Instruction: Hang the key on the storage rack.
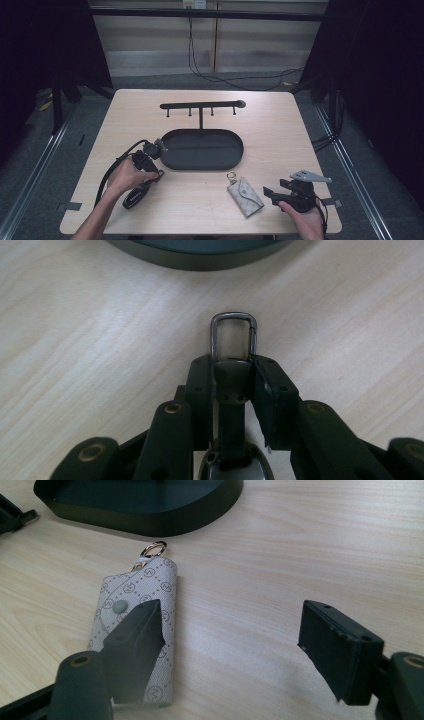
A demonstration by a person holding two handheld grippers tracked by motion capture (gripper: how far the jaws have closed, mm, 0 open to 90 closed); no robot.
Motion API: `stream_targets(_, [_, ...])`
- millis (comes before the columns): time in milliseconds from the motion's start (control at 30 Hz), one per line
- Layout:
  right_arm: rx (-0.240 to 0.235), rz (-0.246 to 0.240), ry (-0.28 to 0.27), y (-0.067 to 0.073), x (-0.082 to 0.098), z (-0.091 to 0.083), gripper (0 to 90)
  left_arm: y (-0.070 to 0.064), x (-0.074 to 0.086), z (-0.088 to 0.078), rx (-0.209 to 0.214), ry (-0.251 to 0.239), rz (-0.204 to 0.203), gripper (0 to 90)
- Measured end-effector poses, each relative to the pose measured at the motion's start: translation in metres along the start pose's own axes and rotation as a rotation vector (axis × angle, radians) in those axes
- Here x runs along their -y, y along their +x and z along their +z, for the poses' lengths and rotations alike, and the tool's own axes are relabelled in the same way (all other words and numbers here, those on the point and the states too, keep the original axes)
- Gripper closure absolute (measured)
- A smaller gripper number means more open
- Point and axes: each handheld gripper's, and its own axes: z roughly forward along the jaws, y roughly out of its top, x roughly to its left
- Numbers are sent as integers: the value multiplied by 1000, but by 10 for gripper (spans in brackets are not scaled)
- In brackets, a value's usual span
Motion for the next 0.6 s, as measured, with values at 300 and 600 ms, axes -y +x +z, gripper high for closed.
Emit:
stream_targets(300, [3,3,0,0,0,0,262,2,8,-17,42,-53,-10,707])
stream_targets(600, [7,10,-3,0,0,0,262,1,15,-38,51,-99,-3,708])
